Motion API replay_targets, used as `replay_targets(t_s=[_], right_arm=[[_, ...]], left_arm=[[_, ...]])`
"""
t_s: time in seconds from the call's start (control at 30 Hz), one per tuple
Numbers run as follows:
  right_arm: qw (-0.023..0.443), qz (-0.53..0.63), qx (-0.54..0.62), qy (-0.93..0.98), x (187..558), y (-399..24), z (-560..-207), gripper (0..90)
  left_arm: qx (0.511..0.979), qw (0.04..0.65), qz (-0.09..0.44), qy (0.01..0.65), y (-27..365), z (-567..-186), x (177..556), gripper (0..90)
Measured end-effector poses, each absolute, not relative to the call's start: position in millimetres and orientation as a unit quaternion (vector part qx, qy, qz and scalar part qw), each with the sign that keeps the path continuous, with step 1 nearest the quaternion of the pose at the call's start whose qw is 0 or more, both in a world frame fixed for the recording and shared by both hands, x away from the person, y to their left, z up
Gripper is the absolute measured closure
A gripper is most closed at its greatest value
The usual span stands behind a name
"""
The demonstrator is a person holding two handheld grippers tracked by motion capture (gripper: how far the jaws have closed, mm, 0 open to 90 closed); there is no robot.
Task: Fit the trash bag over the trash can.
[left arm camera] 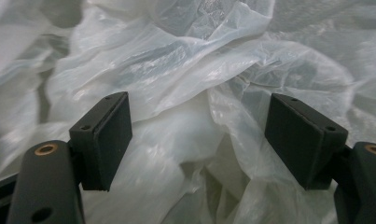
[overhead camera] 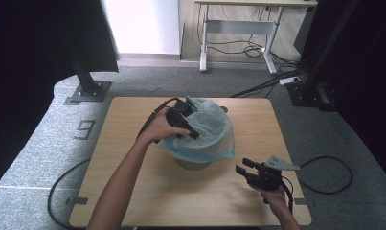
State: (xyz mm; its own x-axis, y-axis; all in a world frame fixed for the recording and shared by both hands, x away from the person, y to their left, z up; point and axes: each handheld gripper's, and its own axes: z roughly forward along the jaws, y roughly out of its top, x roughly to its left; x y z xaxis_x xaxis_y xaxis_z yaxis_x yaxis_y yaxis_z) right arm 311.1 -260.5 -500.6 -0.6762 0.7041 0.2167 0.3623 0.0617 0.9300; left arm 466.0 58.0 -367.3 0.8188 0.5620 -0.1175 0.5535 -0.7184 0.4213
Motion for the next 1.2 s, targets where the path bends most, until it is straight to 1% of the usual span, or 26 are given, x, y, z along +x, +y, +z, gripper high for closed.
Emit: replay_targets(t_s=[0.07,0.17,0.3,0.37,0.5,0.53,0.67,0.87,1.03,1.2], right_arm=[[0.15,0.574,0.376,0.712,311,-262,-501,47.5],[0.151,0.575,0.377,0.71,311,-264,-501,47.4],[0.153,0.577,0.378,0.708,310,-266,-499,47.1],[0.154,0.577,0.378,0.707,310,-266,-499,47.0],[0.156,0.578,0.379,0.706,309,-268,-498,46.8],[0.157,0.578,0.38,0.705,309,-269,-497,46.7],[0.162,0.576,0.385,0.703,309,-273,-498,46.4],[0.17,0.571,0.397,0.698,309,-284,-501,46.1],[0.177,0.569,0.409,0.691,308,-294,-503,45.7],[0.183,0.567,0.42,0.684,308,-302,-504,45.5]], left_arm=[[0.928,0.215,0.008,0.304,56,-369,467,22.8],[0.925,0.225,0.015,0.305,58,-367,466,22.8],[0.895,0.32,0.043,0.307,85,-346,446,21.8],[0.882,0.352,0.052,0.31,100,-340,435,21.5],[0.866,0.382,0.068,0.315,122,-337,419,20.6],[0.857,0.398,0.076,0.319,137,-337,409,20.5],[0.845,0.417,0.087,0.322,163,-341,389,20.1],[0.835,0.431,0.102,0.326,193,-353,361,19.8],[0.825,0.443,0.107,0.334,210,-369,345,19.8],[0.822,0.437,0.113,0.348,221,-380,339,19.8]])
